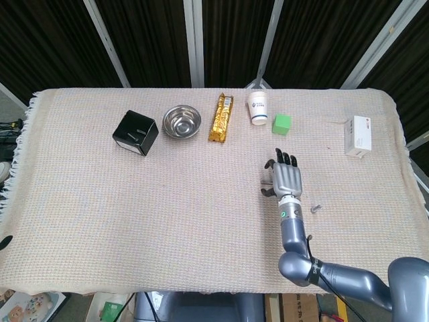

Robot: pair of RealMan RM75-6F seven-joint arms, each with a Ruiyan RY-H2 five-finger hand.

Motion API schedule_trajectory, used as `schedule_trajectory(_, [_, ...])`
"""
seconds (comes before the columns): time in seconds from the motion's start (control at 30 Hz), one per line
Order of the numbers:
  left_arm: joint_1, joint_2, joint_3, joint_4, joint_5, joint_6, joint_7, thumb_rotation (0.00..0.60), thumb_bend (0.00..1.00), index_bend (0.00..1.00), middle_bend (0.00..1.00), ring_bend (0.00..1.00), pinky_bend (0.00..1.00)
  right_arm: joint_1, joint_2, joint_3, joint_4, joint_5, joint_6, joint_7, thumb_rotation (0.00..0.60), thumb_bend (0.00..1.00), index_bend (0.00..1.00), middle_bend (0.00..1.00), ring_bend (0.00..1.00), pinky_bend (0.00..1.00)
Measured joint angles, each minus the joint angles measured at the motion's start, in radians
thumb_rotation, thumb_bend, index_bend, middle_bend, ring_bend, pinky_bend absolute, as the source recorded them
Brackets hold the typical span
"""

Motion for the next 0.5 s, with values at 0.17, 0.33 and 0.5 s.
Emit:
schedule_trajectory(0.17, [-0.001, -0.001, 0.000, -0.001, -0.001, -0.001, 0.004, 0.600, 0.04, 0.10, 0.10, 0.01, 0.01, 0.004, -0.031, -0.003, 0.058, -0.010, -0.008, 0.019, 0.600, 0.25, 0.42, 0.00, 0.00, 0.00])
schedule_trajectory(0.33, [-0.002, -0.003, 0.000, 0.000, -0.002, -0.002, 0.009, 0.600, 0.04, 0.11, 0.10, 0.01, 0.01, 0.002, -0.054, -0.005, 0.096, -0.012, -0.023, 0.039, 0.600, 0.25, 0.43, 0.00, 0.00, 0.00])
schedule_trajectory(0.5, [-0.002, -0.004, -0.001, 0.000, -0.004, 0.000, 0.012, 0.600, 0.04, 0.11, 0.10, 0.01, 0.01, 0.004, -0.078, -0.005, 0.130, -0.021, -0.033, 0.051, 0.600, 0.25, 0.46, 0.00, 0.00, 0.00])
